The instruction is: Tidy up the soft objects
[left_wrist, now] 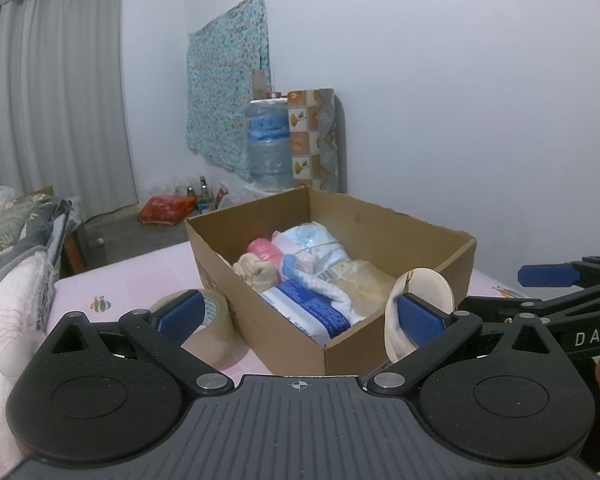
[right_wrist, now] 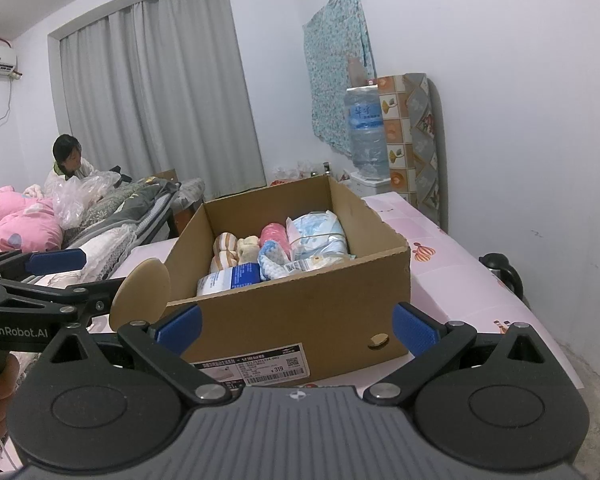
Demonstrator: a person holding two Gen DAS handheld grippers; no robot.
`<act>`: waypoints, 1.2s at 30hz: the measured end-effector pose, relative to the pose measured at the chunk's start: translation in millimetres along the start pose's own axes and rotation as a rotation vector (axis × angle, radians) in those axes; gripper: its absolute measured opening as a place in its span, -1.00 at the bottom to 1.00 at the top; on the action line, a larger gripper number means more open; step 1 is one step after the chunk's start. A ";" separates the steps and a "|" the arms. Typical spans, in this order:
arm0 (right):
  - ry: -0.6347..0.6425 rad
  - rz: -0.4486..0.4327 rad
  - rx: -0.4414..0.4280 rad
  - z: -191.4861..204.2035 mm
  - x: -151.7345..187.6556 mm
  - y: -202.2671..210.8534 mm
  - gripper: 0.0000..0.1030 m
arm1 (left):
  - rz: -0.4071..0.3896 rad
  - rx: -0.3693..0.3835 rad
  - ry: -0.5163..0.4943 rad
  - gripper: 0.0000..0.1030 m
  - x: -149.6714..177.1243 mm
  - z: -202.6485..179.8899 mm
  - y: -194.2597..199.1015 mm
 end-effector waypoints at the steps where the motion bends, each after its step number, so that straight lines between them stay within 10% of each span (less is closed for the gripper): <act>1: 0.000 0.000 0.001 0.0 0.0 0.0 -0.47 | 0.000 0.000 0.001 0.99 0.1 0.0 -0.1; 36: 0.004 0.001 0.018 -3.2 2.1 0.1 -0.47 | 0.009 0.020 0.001 0.99 1.9 -0.5 -1.6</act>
Point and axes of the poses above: each gripper's, at about its wrist camera, not at the fingertips, and y roughly against the way its jaws point, z to its left, x to its underside, the point moved 8 cm from there along -y, roughly the way its jaws point, and after that the axes turned 9 degrees about y, right-handed, at the moved point
